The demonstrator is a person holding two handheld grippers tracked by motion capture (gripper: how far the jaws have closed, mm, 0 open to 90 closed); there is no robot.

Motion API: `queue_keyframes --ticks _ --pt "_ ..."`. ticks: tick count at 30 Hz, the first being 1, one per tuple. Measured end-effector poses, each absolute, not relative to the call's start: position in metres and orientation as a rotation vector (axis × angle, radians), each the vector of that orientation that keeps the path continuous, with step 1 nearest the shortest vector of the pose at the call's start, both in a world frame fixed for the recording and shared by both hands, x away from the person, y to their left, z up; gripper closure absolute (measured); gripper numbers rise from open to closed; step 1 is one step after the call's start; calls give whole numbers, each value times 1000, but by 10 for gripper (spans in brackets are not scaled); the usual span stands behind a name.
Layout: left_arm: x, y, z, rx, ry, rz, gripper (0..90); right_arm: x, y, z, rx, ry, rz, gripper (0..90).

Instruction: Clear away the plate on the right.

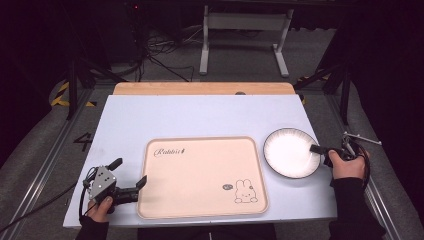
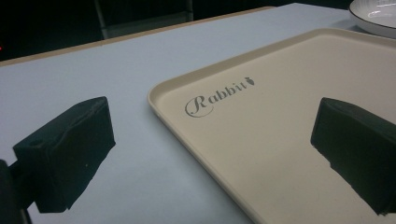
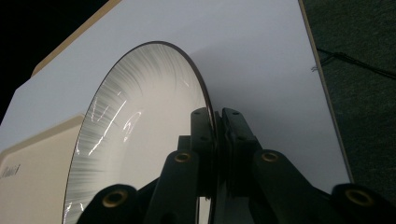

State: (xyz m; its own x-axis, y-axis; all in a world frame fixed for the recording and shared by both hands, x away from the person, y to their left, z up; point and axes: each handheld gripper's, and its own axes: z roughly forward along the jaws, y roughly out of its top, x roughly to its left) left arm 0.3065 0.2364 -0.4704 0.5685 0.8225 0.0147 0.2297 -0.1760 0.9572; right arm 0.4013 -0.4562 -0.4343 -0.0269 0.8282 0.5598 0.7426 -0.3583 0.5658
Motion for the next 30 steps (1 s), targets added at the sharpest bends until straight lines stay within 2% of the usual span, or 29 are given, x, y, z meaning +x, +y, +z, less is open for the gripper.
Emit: queue_keyframes --ticks 30 --pt "307 236 -470 1708 881 678 2 384 -445 -393 2050 1725 1427 848"
